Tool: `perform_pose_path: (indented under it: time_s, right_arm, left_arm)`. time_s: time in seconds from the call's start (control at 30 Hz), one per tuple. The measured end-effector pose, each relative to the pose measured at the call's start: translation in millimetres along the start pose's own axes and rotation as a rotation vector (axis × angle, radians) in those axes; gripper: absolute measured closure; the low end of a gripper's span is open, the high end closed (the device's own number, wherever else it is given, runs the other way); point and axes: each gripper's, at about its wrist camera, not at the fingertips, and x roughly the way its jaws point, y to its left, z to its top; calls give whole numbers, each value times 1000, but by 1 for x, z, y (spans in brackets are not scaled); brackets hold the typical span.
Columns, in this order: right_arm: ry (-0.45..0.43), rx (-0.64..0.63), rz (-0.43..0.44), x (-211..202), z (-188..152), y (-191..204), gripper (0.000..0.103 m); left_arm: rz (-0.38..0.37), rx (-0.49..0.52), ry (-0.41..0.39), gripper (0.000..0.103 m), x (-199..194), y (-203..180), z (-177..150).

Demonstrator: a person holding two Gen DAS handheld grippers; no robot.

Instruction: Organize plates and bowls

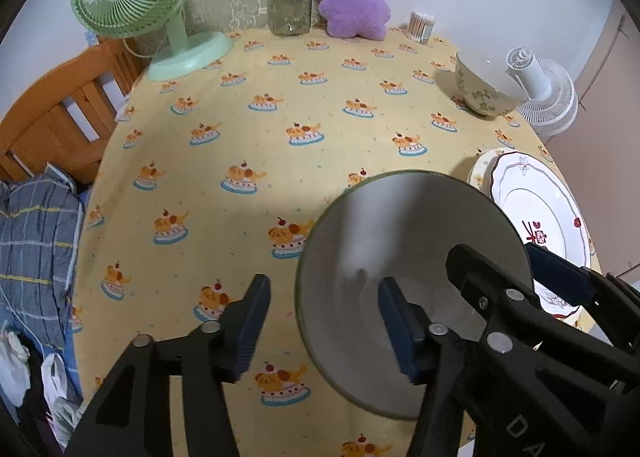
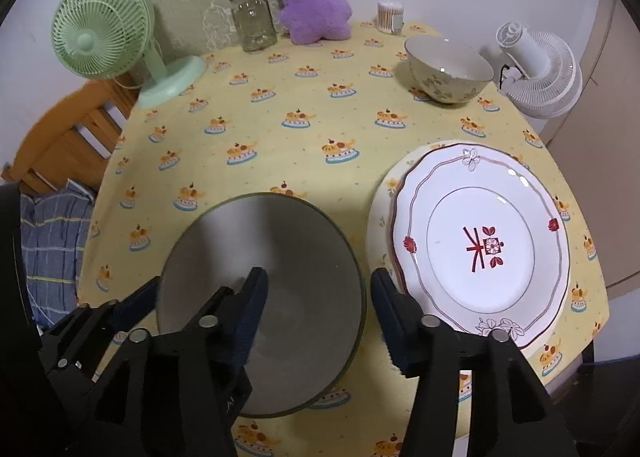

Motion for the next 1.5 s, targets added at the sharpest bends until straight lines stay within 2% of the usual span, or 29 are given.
perform_pose_path:
  time_s: [0.17, 0.23, 0.6, 1.17, 1.5]
  right_arm:
    - [-19, 28, 17, -13, 4, -3, 40]
    - [-40, 24, 28, -19, 8, -6, 40]
    - [-78, -1, 57, -34, 56, -38, 37]
    - [-100, -163, 110, -7, 160, -136, 37]
    - [-112, -174, 123, 23, 213, -185, 37]
  left_arm:
    - [30, 29, -62, 37, -22, -5, 7]
    - [20, 35, -88, 37, -28, -8, 12]
    - [24, -6, -129, 36, -36, -43, 54]
    - [139, -168, -184, 37, -1, -142, 135]
    - [188, -225, -196, 37, 36, -187, 183]
